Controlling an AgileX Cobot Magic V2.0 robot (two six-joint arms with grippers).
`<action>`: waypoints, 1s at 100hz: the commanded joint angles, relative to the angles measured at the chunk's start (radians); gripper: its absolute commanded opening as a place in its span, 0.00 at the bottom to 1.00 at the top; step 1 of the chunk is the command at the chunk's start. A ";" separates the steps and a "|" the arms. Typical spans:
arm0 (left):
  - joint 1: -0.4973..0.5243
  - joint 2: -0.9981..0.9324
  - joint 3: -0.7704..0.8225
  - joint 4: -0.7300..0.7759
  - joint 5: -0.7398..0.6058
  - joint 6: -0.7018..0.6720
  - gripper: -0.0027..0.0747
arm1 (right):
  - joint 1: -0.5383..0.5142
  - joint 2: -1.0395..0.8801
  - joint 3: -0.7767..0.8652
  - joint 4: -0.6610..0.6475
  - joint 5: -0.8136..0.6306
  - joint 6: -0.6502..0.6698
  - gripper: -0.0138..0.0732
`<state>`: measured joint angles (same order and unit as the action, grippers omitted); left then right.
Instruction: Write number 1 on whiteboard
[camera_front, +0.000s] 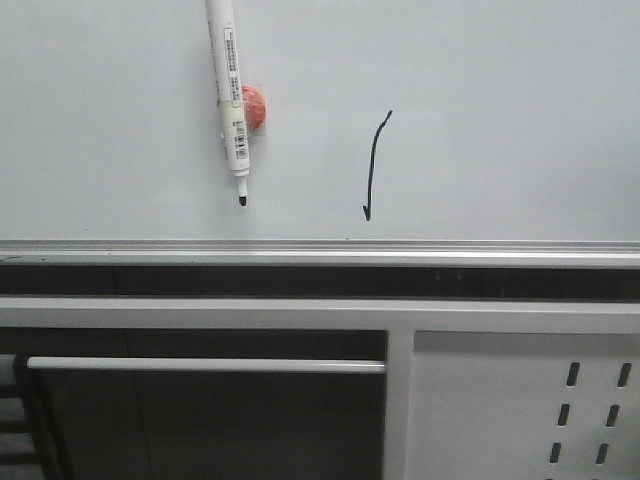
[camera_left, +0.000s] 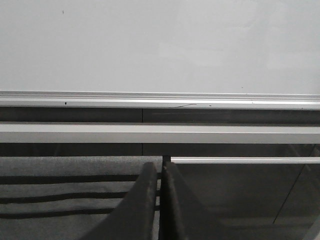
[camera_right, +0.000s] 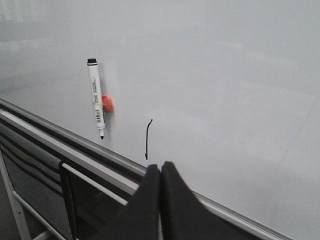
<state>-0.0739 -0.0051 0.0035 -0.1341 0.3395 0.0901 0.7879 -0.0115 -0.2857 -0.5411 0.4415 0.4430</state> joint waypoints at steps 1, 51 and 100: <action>0.002 -0.027 0.024 -0.020 -0.063 0.001 0.01 | -0.008 -0.002 -0.022 -0.020 -0.070 -0.001 0.08; 0.002 -0.027 0.024 -0.020 -0.063 0.001 0.01 | -0.008 -0.002 -0.022 -0.020 -0.070 -0.001 0.08; 0.002 -0.027 0.024 -0.020 -0.063 0.001 0.01 | -0.010 -0.013 -0.004 0.098 -0.084 -0.139 0.08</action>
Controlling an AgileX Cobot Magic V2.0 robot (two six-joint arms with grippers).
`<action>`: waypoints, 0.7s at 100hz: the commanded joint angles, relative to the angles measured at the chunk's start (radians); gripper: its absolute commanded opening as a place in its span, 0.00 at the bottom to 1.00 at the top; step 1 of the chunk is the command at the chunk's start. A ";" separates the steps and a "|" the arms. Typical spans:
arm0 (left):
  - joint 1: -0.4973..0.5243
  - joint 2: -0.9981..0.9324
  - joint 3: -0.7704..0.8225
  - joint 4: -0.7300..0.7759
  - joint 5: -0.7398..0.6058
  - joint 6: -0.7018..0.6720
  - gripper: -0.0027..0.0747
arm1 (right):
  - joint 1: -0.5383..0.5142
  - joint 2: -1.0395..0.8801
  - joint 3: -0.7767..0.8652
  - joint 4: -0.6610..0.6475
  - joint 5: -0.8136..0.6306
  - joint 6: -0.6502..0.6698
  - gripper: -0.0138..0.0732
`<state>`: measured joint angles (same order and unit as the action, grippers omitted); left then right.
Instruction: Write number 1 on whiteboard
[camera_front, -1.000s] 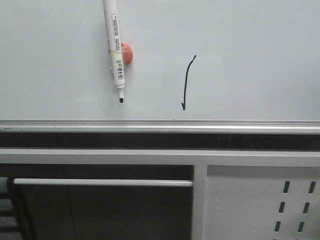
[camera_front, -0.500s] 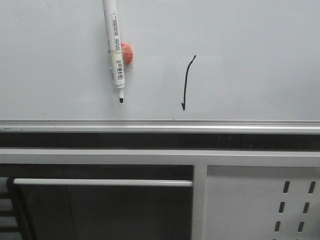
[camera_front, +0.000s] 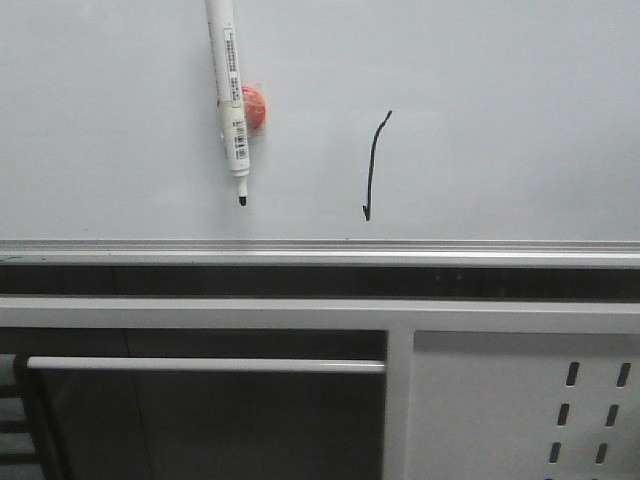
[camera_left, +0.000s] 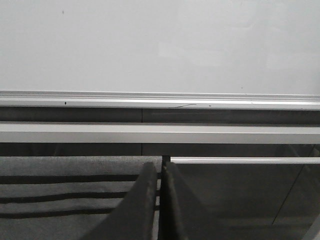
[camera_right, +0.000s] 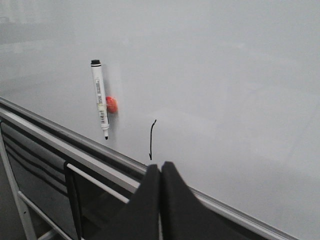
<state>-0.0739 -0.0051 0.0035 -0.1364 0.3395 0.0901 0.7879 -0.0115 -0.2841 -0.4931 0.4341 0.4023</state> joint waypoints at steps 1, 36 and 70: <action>0.002 -0.027 0.024 -0.017 -0.063 0.001 0.01 | -0.013 -0.013 -0.003 0.058 -0.079 -0.108 0.08; 0.002 -0.027 0.024 -0.017 -0.063 0.001 0.01 | -0.233 -0.013 0.291 0.301 -0.513 -0.204 0.08; 0.002 -0.027 0.024 -0.017 -0.063 0.001 0.01 | -0.506 -0.013 0.324 0.367 -0.450 -0.230 0.08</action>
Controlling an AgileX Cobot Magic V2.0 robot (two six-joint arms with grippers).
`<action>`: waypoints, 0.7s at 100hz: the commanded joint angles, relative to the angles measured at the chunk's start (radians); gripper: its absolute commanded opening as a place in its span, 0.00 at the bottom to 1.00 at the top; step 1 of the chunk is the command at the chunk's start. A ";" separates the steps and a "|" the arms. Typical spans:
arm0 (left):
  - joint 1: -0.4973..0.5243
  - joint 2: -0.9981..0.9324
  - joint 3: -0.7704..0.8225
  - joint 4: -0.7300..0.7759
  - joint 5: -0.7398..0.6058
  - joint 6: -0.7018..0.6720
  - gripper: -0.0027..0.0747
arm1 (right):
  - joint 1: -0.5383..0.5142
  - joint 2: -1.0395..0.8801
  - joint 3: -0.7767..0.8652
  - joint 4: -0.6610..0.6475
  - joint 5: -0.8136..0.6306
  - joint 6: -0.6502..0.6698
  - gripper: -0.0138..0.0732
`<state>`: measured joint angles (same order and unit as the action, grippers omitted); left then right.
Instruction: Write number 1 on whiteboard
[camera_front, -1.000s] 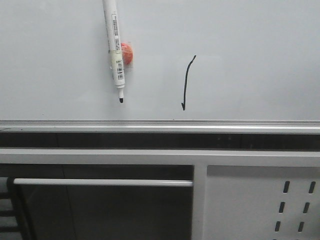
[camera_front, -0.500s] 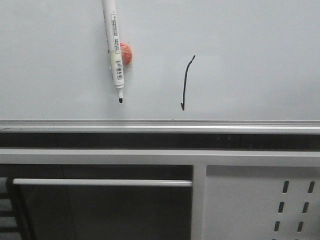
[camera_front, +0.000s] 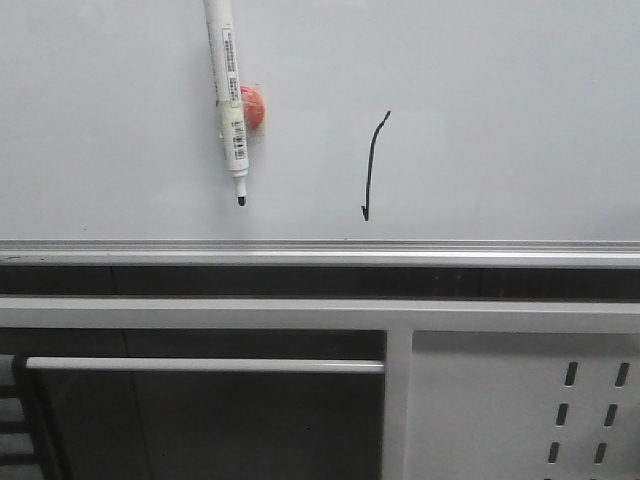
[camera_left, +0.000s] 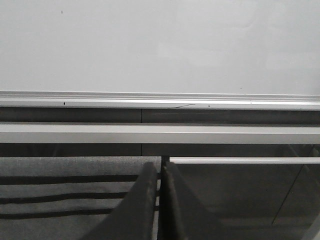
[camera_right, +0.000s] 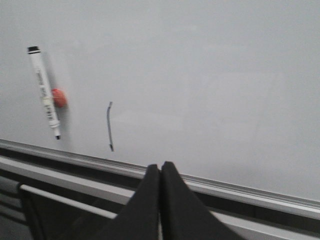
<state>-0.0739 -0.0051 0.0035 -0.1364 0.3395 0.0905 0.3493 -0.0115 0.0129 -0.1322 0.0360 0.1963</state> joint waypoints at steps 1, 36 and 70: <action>0.002 -0.027 0.024 -0.017 -0.063 0.001 0.01 | -0.082 -0.013 0.027 0.006 -0.049 -0.027 0.08; 0.002 -0.027 0.024 -0.017 -0.063 0.001 0.01 | -0.409 -0.013 0.027 0.016 0.116 -0.041 0.08; 0.002 -0.027 0.024 -0.017 -0.063 0.001 0.01 | -0.470 -0.013 0.027 0.016 0.260 -0.104 0.08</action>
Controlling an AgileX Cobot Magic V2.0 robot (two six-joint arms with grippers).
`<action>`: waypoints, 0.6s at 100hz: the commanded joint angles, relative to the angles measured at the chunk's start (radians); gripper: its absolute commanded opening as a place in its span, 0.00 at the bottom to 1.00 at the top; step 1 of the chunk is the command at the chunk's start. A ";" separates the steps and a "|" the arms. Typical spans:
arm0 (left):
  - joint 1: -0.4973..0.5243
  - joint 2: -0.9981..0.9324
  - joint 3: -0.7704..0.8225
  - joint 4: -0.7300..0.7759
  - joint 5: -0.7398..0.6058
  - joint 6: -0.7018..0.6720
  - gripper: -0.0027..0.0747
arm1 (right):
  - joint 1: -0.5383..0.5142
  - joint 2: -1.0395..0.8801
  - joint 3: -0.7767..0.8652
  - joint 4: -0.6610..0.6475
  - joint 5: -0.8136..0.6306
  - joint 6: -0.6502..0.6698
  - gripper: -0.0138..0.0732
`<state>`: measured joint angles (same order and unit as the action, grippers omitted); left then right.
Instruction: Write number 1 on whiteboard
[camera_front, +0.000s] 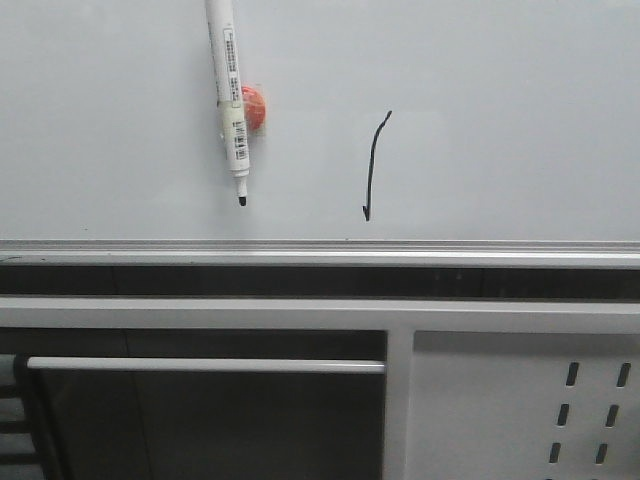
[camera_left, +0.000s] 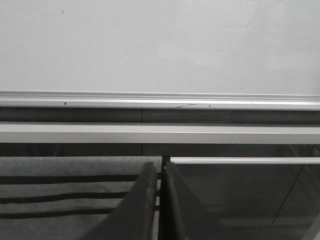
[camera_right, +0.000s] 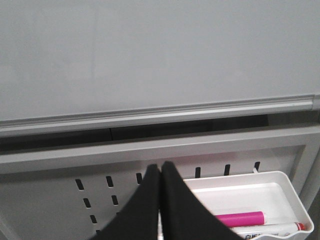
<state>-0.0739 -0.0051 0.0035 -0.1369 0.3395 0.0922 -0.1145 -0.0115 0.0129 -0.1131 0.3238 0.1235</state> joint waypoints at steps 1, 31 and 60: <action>0.002 -0.027 0.024 -0.017 -0.063 -0.001 0.01 | -0.006 -0.013 0.027 -0.003 -0.028 -0.032 0.08; 0.002 -0.027 0.024 -0.017 -0.063 -0.001 0.01 | -0.006 -0.013 0.027 -0.003 -0.016 -0.041 0.08; 0.002 -0.027 0.024 -0.017 -0.063 -0.001 0.01 | -0.006 -0.013 0.027 0.093 -0.020 -0.041 0.08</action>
<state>-0.0739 -0.0051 0.0035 -0.1369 0.3395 0.0922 -0.1145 -0.0115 0.0129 -0.0743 0.3323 0.0927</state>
